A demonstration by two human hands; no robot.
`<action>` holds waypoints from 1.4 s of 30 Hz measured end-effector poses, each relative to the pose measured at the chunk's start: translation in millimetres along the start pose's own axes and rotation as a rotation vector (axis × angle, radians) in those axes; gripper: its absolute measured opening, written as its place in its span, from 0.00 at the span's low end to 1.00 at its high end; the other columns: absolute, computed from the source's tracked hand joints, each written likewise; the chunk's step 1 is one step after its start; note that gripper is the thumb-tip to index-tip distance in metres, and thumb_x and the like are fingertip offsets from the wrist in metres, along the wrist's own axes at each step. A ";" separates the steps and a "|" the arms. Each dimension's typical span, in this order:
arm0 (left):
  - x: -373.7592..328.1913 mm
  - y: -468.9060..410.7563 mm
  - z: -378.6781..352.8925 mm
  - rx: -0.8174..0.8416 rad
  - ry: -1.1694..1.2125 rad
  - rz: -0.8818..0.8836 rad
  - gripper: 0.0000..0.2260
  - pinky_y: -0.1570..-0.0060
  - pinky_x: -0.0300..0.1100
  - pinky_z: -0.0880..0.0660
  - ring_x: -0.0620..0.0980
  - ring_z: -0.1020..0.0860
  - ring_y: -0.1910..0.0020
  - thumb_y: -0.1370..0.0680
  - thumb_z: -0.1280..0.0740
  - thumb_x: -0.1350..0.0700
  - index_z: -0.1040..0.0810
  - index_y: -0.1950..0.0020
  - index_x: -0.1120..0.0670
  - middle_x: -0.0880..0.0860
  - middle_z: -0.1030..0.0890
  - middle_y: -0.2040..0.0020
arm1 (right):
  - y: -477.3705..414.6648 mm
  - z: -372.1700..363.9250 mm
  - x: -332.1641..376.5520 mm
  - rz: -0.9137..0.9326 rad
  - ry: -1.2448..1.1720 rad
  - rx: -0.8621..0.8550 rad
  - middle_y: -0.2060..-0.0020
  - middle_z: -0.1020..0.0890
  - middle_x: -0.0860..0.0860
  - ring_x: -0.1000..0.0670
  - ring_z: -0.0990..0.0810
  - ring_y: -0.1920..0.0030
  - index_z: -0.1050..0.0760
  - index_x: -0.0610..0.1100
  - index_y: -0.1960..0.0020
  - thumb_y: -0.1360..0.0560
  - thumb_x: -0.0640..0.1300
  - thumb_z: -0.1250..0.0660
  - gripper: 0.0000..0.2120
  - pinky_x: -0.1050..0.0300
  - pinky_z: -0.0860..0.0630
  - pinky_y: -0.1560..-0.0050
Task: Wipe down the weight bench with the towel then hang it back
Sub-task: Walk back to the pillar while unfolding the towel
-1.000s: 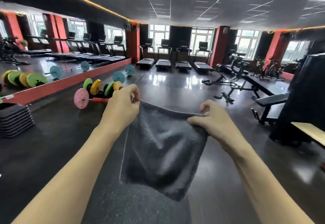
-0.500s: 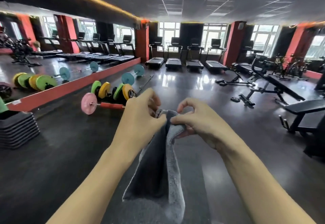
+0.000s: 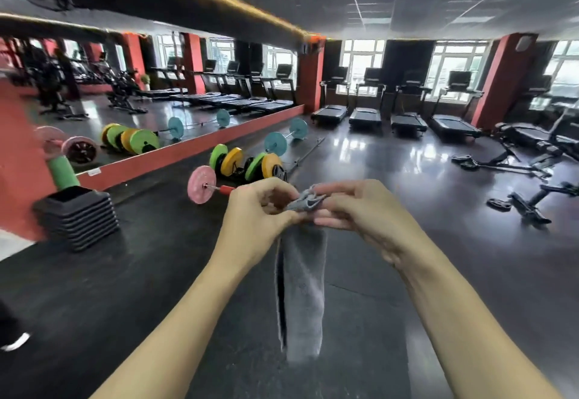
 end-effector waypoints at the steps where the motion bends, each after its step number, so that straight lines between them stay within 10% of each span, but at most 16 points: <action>1: 16.9 -15.9 0.3 -0.034 0.057 0.027 0.10 0.56 0.35 0.19 0.43 0.14 0.56 0.32 0.19 0.65 0.15 0.54 0.56 0.50 0.12 0.57 | -20.9 8.1 5.1 0.084 0.185 0.017 0.52 0.13 0.43 0.48 0.12 0.55 0.16 0.44 0.47 0.25 0.32 0.30 0.11 0.61 0.16 0.52; 4: 63.1 -60.8 -4.7 -0.037 0.174 0.084 0.11 0.52 0.35 0.20 0.45 0.13 0.53 0.31 0.21 0.68 0.14 0.53 0.56 0.49 0.11 0.56 | -82.9 -1.1 22.9 0.354 0.825 0.139 0.46 0.21 0.53 0.53 0.23 0.46 0.19 0.53 0.37 0.33 0.54 0.20 0.25 0.68 0.29 0.49; 7: 104.9 -97.2 -3.3 -0.041 0.256 0.124 0.10 0.49 0.38 0.20 0.47 0.14 0.51 0.30 0.22 0.66 0.14 0.53 0.53 0.51 0.12 0.53 | -137.8 -40.6 4.9 0.375 0.936 0.419 0.61 0.21 0.50 0.54 0.25 0.59 0.19 0.41 0.52 0.30 0.53 0.22 0.17 0.61 0.33 0.60; 12: 212.6 -121.8 2.2 -0.027 0.349 0.308 0.17 0.46 0.43 0.19 0.50 0.16 0.44 0.30 0.21 0.53 0.16 0.43 0.51 0.52 0.13 0.44 | -234.1 -70.7 -17.5 0.409 0.810 0.429 0.74 0.36 0.52 0.56 0.38 0.74 0.33 0.40 0.70 0.27 0.45 0.23 0.22 0.62 0.40 0.72; 18: 377.1 -110.9 1.0 0.125 0.507 0.626 0.20 0.49 0.43 0.20 0.53 0.14 0.46 0.32 0.19 0.46 0.14 0.45 0.55 0.57 0.13 0.45 | -355.3 -98.8 -39.1 0.467 0.599 0.433 0.62 0.22 0.38 0.54 0.27 0.58 0.19 0.32 0.50 0.25 0.40 0.26 0.11 0.56 0.33 0.58; 22: 465.5 -133.2 18.0 0.204 0.516 0.734 0.23 0.40 0.49 0.22 0.59 0.17 0.39 0.30 0.20 0.49 0.16 0.40 0.60 0.61 0.15 0.40 | -443.2 -141.9 -53.0 0.446 0.602 0.531 0.63 0.21 0.59 0.62 0.25 0.61 0.17 0.39 0.50 0.24 0.37 0.27 0.04 0.67 0.31 0.57; 30: 604.0 -194.4 100.8 -0.337 0.951 0.789 0.20 0.41 0.54 0.21 0.62 0.21 0.34 0.27 0.27 0.61 0.17 0.35 0.55 0.61 0.19 0.34 | -629.4 -206.1 -81.0 0.379 0.512 0.421 0.61 0.18 0.39 0.52 0.23 0.59 0.17 0.37 0.53 0.24 0.42 0.27 0.07 0.54 0.29 0.56; 35: 672.9 -248.0 200.9 -0.661 0.557 0.813 0.11 0.49 0.55 0.20 0.63 0.16 0.43 0.21 0.32 0.61 0.18 0.39 0.58 0.64 0.15 0.42 | -729.4 -249.3 -135.8 0.319 0.474 0.376 0.73 0.23 0.59 0.61 0.26 0.69 0.21 0.42 0.63 0.23 0.42 0.28 0.10 0.66 0.31 0.67; 42: 732.2 -391.8 341.3 -0.726 0.005 0.621 0.09 0.54 0.40 0.20 0.45 0.15 0.49 0.20 0.31 0.58 0.18 0.48 0.42 0.45 0.13 0.50 | -883.7 -326.7 -212.1 0.191 0.272 0.369 0.59 0.14 0.51 0.53 0.17 0.57 0.17 0.49 0.55 0.21 0.41 0.30 0.06 0.54 0.23 0.55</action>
Point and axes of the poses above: each hand's wrist, its own y-axis away from the middle knuckle, its own z-axis out of the back of the hand, x = y × z, the point moved 10 cm from there along -y, towards the middle knuckle
